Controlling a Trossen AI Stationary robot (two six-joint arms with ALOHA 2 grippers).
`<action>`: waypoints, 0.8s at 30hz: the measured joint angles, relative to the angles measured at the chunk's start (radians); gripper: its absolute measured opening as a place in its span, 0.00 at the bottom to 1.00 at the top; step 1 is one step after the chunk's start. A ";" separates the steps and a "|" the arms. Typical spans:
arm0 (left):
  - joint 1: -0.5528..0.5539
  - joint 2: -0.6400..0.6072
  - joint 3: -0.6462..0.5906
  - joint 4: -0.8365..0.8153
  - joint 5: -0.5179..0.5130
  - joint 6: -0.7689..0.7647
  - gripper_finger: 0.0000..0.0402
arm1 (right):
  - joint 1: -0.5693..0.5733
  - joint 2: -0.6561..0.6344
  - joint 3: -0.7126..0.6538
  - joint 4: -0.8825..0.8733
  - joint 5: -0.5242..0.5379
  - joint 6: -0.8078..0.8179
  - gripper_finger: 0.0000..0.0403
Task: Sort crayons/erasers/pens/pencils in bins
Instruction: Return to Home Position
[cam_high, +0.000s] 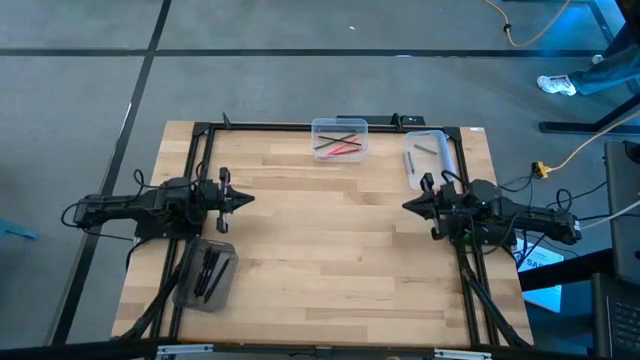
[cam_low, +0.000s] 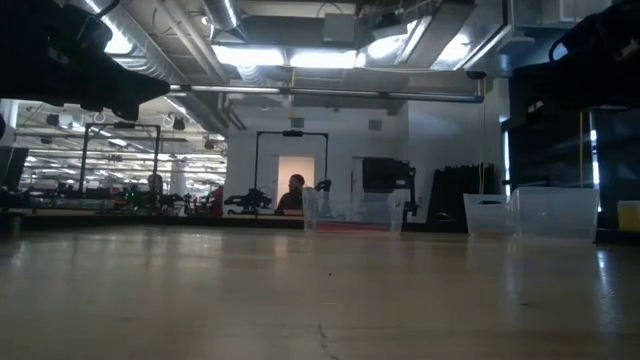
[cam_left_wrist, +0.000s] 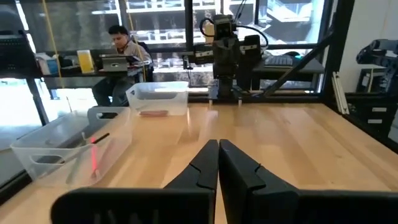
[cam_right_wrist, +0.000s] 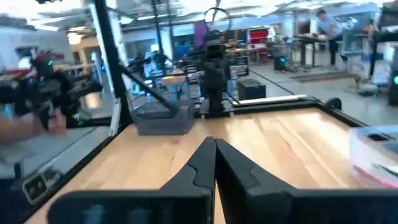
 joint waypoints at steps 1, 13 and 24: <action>0.002 -0.001 0.000 0.000 0.000 -0.001 0.02 | 0.000 0.000 0.000 0.000 0.010 0.017 0.03; 0.001 -0.001 0.000 0.000 0.000 0.046 0.08 | 0.000 0.000 0.000 0.000 0.009 0.020 0.03; 0.001 -0.001 0.000 0.000 0.000 0.045 0.11 | 0.000 0.000 0.000 0.000 0.008 0.018 0.03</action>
